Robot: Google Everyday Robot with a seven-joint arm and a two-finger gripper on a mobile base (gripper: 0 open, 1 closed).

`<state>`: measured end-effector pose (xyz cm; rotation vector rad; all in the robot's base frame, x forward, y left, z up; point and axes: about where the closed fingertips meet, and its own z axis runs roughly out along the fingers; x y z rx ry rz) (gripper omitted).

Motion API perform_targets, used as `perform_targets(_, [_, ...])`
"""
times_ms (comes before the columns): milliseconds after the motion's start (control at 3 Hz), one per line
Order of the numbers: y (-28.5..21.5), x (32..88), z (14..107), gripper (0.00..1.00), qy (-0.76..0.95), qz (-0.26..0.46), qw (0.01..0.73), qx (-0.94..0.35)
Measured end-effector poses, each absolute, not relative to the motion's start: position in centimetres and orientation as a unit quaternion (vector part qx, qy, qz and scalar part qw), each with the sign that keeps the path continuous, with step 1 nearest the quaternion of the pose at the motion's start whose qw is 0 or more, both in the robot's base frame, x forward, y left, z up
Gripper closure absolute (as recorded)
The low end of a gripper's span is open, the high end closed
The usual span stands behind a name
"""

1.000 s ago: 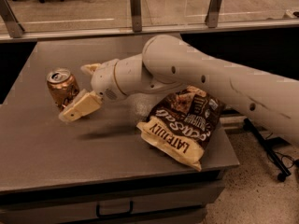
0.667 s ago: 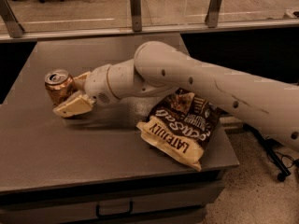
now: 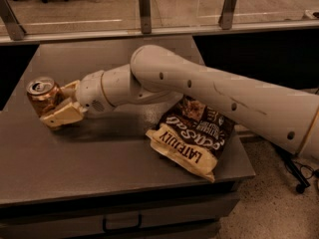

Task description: Pick orange can

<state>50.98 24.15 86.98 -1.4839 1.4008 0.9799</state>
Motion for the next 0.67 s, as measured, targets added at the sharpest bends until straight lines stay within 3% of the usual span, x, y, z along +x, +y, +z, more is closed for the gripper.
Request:
perform_targets(333, [21.75,51.37,94.44,1.00,0.545,0.397,0.466,-0.573])
perform_targets(667, [21.73,51.33,94.72,1.00,0.543,0.398,0.467,-0.574])
